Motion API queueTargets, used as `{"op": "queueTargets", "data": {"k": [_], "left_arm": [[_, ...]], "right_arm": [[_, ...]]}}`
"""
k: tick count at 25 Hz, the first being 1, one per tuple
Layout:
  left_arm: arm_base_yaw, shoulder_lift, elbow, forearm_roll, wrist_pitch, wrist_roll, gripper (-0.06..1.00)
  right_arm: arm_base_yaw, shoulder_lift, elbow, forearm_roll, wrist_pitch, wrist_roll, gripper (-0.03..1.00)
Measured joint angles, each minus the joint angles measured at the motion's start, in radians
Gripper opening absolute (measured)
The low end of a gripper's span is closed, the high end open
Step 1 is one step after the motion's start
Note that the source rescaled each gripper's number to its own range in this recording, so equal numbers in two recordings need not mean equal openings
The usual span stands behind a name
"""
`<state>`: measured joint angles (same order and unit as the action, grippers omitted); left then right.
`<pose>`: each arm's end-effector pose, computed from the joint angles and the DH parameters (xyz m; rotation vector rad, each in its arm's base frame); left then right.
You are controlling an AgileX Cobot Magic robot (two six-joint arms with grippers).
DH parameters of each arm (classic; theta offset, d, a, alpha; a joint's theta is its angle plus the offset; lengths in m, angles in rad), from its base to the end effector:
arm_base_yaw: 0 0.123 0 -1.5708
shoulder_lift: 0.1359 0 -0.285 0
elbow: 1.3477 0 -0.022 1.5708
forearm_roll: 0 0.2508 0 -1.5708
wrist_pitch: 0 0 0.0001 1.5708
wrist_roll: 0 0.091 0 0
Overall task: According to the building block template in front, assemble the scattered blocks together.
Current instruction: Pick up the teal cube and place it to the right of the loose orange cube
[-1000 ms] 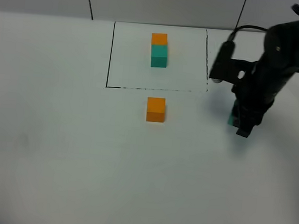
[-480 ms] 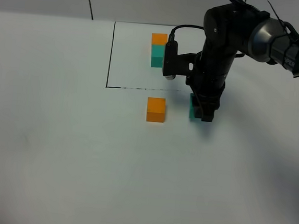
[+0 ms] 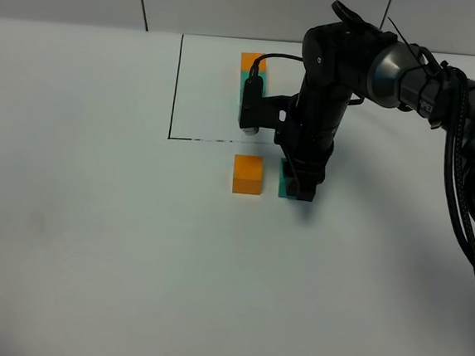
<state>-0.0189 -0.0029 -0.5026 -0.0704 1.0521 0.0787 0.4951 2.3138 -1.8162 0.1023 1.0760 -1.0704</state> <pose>-0.0054 -0.0055 0.2789 0.1021 2.0260 -0.0463 0.4061 0.2286 0.1346 -2.0903 2.1978 0.0977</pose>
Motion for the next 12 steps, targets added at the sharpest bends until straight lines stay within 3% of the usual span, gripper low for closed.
{"op": "queueTargets", "data": {"k": [12], "left_arm": [[0.0,0.0,0.0,0.0,0.0,0.0,0.41]], "right_arm": [[0.01,0.018,-0.005,0.027,-0.03,0.011,0.01]]}}
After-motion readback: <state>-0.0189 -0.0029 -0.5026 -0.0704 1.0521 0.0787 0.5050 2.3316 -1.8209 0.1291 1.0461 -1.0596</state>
